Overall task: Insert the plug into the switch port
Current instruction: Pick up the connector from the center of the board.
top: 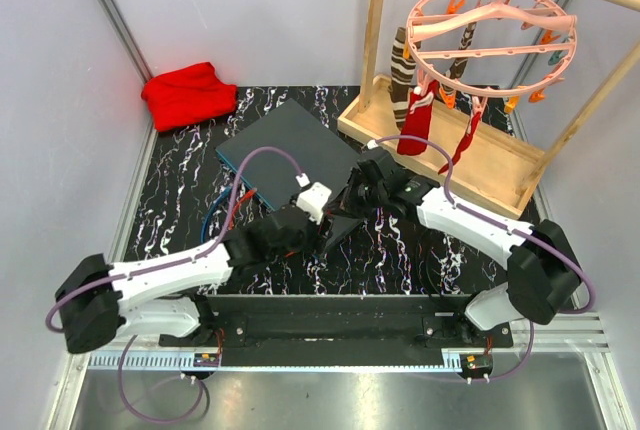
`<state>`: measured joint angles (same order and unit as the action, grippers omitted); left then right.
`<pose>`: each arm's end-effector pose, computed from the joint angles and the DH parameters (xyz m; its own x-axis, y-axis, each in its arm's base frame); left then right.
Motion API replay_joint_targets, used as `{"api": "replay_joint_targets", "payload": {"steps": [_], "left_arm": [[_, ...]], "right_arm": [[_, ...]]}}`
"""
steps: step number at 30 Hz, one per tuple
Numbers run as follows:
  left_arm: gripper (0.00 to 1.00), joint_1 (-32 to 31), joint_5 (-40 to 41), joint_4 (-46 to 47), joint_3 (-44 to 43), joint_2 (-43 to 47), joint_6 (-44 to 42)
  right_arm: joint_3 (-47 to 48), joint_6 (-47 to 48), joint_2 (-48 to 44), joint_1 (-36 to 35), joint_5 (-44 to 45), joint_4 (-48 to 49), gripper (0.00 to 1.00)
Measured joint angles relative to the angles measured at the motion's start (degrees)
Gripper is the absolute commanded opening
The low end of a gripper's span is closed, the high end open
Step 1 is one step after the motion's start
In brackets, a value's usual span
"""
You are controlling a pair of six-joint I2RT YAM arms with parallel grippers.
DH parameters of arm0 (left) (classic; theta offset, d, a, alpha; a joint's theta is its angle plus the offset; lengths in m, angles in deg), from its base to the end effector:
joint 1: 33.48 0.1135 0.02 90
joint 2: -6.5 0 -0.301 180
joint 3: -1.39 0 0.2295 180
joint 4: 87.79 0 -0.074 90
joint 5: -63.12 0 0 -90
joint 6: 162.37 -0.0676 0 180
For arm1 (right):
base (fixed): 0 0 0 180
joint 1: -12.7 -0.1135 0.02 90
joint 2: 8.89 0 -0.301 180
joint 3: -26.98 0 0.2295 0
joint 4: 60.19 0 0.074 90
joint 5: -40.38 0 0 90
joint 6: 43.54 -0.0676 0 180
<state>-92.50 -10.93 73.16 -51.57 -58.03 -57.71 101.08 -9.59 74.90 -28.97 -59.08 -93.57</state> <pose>0.1369 -0.1919 0.2684 -0.4315 0.2459 -0.8680 0.6134 0.7855 -0.0824 0.2290 0.2187 0.2780 -0.9033 0.2914 -0.3149 0.0068 0.7435 0.6687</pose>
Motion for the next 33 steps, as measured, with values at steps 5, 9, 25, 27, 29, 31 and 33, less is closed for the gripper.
{"api": "replay_joint_targets", "payload": {"steps": [5, 9, 25, 27, 29, 31, 33], "left_arm": [[0.00, -1.70, 2.19, 0.87, -1.77, -4.70, -0.90], [0.00, -1.88, 3.30, 0.74, -1.79, -4.61, -1.11], [0.00, 5.03, -4.92, 4.04, 8.00, 10.80, 8.92], [0.00, 5.25, -5.84, 4.44, 8.02, 11.02, 9.77], [0.00, 5.40, -6.82, 4.87, 8.04, 11.02, 10.64], [0.00, 5.42, -7.39, 5.14, 8.07, 11.02, 11.23], [0.00, 5.53, -7.82, 5.40, 8.07, 11.02, 11.96]], "right_arm": [[-0.13, -0.81, -0.15, -0.31, 0.68, -0.11, 0.20], [-2.12, -1.40, -1.73, -0.33, 0.98, 2.14, 0.47], [-16.48, -0.83, -3.74, 4.59, -14.19, 40.06, 0.59], [-16.50, -1.03, -2.21, 4.61, -16.02, 44.59, 0.58], [-16.48, -1.25, -0.70, 4.61, -17.55, 47.32, 0.55], [-16.48, -1.42, 0.76, 4.61, -18.80, 49.09, 0.50], [-16.48, -1.66, 1.84, 4.61, -19.71, 50.14, 0.34]]}}
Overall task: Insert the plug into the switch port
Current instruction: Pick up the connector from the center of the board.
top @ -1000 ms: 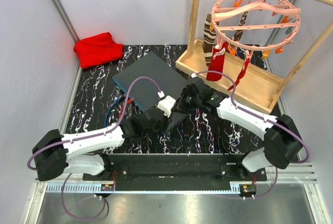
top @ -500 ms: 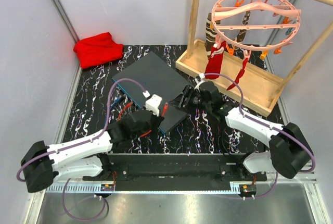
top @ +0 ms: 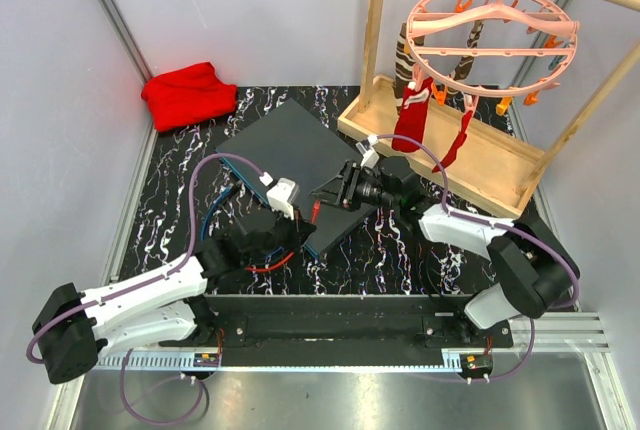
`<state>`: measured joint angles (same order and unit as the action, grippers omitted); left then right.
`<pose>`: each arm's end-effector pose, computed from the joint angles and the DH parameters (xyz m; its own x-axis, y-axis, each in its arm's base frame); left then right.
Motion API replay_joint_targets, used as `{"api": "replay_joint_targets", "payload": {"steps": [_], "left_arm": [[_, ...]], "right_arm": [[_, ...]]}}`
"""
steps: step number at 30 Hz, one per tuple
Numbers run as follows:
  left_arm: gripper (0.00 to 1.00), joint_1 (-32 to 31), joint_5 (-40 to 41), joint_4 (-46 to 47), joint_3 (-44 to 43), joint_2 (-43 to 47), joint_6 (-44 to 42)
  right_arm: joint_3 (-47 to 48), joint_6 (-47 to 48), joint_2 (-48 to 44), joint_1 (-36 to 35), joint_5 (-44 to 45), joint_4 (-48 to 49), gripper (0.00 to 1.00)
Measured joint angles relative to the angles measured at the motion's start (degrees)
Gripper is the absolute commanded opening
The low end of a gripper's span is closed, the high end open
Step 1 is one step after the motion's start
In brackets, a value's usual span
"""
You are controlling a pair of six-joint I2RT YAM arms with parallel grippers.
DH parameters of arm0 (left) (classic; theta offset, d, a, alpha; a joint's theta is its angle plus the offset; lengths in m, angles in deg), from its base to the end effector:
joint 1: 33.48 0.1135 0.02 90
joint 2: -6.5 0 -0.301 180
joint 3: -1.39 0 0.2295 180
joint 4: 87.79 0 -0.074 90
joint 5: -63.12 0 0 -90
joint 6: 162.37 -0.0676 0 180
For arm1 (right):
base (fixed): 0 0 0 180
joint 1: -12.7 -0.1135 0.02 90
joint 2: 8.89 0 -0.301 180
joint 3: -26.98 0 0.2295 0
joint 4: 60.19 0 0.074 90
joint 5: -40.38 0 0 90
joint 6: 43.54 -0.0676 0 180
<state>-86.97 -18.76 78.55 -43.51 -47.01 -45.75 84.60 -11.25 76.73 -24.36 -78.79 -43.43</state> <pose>0.1257 -0.1537 0.2677 -0.5233 -0.0387 -0.8513 0.5408 0.7570 -0.3668 0.2436 0.2252 0.2799 -0.8504 0.2827 -0.4436 -0.3534 0.3176 0.8799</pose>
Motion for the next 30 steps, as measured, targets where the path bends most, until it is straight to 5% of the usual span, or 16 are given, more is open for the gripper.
{"api": "replay_joint_targets", "payload": {"steps": [3, 6, 8, 13, 18, 25, 30], "left_arm": [[0.00, 0.35, -0.48, 0.39, 0.02, 0.00, 0.68], [0.16, 0.76, -0.79, 1.16, 0.04, 0.11, 1.03], [0.37, 0.94, -0.79, 1.20, 0.09, 0.11, 1.05], [0.57, 0.98, 0.39, 0.55, -0.04, 0.09, -0.63], [0.58, 0.98, 1.86, -1.16, -3.21, -1.68, -3.82], [0.40, 0.94, 2.84, -2.21, -6.80, -4.76, -7.63], [0.39, 0.55, 3.30, -4.15, -7.74, -5.86, -9.62]], "right_arm": [[-0.04, -0.28, 0.59, 0.00, -0.50, 0.57, 0.03], [-0.33, 0.02, 0.61, 0.37, -0.24, 0.81, 0.00], [-0.35, 0.28, 0.59, 0.46, 0.02, 0.66, 0.00], [-0.09, 0.96, -1.11, -0.04, 1.60, -4.24, 0.00], [3.13, 2.29, -2.69, -2.47, 6.56, -14.60, 0.00], [5.14, 2.82, -3.63, -4.09, 11.56, -22.05, 0.00], [5.18, 2.84, -3.72, -4.17, 13.75, -25.03, 0.00]]}}
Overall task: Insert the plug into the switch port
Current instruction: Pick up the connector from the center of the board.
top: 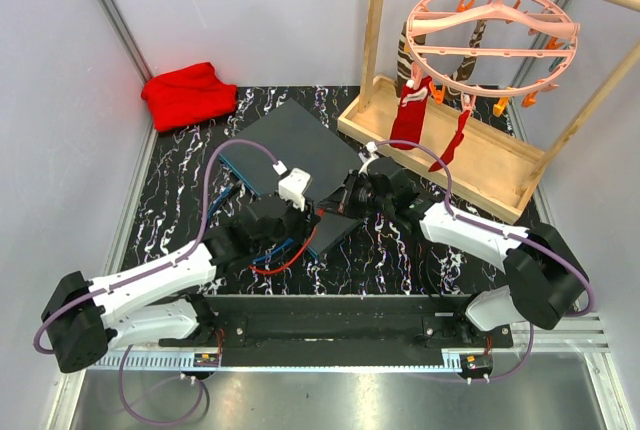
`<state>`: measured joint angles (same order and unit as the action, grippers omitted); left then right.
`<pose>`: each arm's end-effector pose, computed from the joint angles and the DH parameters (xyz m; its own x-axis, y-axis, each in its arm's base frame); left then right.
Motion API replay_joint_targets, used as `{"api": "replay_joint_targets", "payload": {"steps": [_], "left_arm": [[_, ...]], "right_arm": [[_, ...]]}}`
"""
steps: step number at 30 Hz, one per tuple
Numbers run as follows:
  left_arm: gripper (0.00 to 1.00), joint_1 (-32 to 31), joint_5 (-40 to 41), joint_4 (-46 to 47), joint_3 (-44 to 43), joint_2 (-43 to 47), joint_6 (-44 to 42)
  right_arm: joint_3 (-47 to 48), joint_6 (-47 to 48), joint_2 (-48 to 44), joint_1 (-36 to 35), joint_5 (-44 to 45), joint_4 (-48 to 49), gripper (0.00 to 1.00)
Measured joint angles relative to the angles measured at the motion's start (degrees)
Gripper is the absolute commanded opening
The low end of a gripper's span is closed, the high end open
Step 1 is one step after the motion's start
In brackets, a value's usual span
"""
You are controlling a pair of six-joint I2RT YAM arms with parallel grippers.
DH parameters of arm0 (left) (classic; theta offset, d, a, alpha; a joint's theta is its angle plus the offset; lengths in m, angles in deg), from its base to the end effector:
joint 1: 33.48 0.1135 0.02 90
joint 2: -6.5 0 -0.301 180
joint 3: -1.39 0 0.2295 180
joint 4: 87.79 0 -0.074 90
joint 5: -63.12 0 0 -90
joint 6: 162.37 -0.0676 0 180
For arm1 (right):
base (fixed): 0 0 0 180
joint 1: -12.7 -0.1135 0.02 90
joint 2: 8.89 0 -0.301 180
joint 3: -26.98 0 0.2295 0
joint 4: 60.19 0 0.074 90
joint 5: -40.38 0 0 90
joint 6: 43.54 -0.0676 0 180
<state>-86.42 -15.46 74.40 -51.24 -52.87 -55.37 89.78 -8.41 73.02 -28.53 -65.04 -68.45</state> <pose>0.1446 -0.1692 0.2873 -0.4364 0.1023 -0.8939 0.5710 0.7993 -0.1873 0.2274 0.2232 0.2724 -0.8638 0.2913 -0.4110 -0.1850 0.5754 0.7966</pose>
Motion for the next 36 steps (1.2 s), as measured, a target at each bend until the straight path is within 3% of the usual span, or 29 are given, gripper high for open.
{"api": "replay_joint_targets", "payload": {"steps": [8, 13, 17, 18, 19, 22, 25, 26, 29, 36], "left_arm": [[0.44, -1.66, 0.00, -1.77, -0.15, -1.05, -0.74], [0.40, -2.21, 0.46, -1.79, -0.33, -2.38, -0.72], [0.19, -2.29, 1.14, -1.88, -0.70, -3.08, -0.44], [0.05, -2.29, 1.31, -1.86, -0.87, -3.28, -0.31], [0.00, -2.29, 1.38, -1.88, -1.05, -3.41, -0.13], [0.00, -2.27, 2.08, -2.38, -1.07, -3.48, 0.83], [0.00, -2.29, 2.40, -2.54, -1.07, -3.39, 1.27], [0.00, -2.29, 2.45, -2.69, -1.05, -3.32, 1.27], [0.00, -2.29, 2.51, -4.31, -0.70, -2.45, 1.16], [0.00, -1.44, 2.43, -7.58, 4.50, 2.64, 2.10]], "right_arm": [[0.04, 0.00, 0.00, -0.09, 1.29, -0.87, 0.00], [0.59, 0.00, 0.00, -0.24, 1.36, -1.20, 0.00], [0.94, 0.00, 0.00, -0.66, 1.38, -1.18, 0.00], [0.94, 0.00, 0.00, -0.76, 1.38, -1.18, 0.00], [0.94, 0.00, 0.00, -0.83, 1.40, -1.18, 0.00], [0.94, 0.00, 0.00, -0.83, 1.77, -1.16, 0.01], [0.94, 0.09, 0.00, -0.90, 2.23, -1.16, 0.29], [0.92, 0.17, -0.09, -1.03, 2.43, -1.14, 0.45], [0.37, 1.44, -0.85, -1.09, 3.85, -1.42, 0.65], [-1.16, 12.24, -1.81, -0.52, 4.04, -5.09, 0.81]]}}
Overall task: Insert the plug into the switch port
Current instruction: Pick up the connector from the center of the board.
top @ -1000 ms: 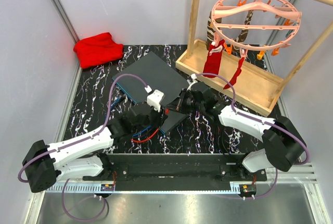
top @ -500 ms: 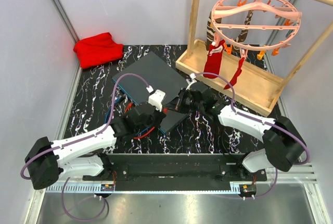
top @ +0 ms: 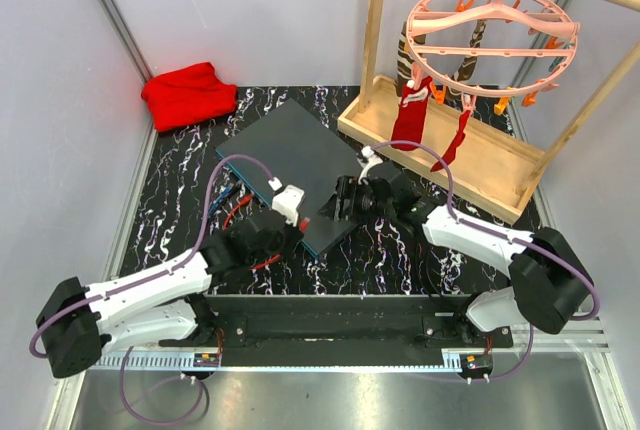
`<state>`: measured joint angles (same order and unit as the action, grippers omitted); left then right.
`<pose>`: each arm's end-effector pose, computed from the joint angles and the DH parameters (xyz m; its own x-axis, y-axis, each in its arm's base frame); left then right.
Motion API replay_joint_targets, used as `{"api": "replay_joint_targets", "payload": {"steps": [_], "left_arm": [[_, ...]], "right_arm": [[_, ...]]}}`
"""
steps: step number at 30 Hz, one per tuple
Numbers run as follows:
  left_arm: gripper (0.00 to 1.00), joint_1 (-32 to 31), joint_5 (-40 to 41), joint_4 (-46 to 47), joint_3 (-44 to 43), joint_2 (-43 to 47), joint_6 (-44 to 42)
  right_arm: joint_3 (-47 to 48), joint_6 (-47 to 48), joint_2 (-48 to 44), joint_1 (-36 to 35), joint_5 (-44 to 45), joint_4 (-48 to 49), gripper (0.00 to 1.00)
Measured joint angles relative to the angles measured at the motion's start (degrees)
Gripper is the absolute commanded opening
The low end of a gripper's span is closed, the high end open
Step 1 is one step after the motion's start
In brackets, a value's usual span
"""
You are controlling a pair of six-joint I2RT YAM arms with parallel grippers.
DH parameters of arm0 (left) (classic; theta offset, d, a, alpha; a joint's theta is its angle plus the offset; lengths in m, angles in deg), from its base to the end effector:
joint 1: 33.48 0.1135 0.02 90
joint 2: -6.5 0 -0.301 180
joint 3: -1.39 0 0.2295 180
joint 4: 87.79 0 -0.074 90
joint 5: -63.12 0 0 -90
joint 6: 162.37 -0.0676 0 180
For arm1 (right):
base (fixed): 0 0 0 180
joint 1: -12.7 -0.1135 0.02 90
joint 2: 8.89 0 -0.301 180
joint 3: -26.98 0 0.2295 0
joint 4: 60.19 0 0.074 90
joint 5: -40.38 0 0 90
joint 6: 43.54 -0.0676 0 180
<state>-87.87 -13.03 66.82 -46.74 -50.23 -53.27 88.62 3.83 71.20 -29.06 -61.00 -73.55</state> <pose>0.1282 -0.1512 0.2528 -0.5281 0.1917 -0.8273 0.5302 0.8354 -0.1448 0.2187 0.2132 0.2634 -0.8162 0.1613 -0.5548 -0.3061 0.6936 0.6521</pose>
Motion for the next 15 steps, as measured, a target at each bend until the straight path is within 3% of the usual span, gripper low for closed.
{"api": "replay_joint_targets", "payload": {"steps": [6, 15], "left_arm": [[0.00, 6.45, -1.36, -2.40, 3.96, 3.06, 1.62], [0.00, 8.44, -3.13, -3.43, 4.55, 3.87, 2.05]], "right_arm": [[-1.36, 12.39, 0.04, -7.58, 1.92, -4.94, 0.81], [-3.56, 17.53, 1.79, -18.71, 9.51, -9.49, 0.52]]}}
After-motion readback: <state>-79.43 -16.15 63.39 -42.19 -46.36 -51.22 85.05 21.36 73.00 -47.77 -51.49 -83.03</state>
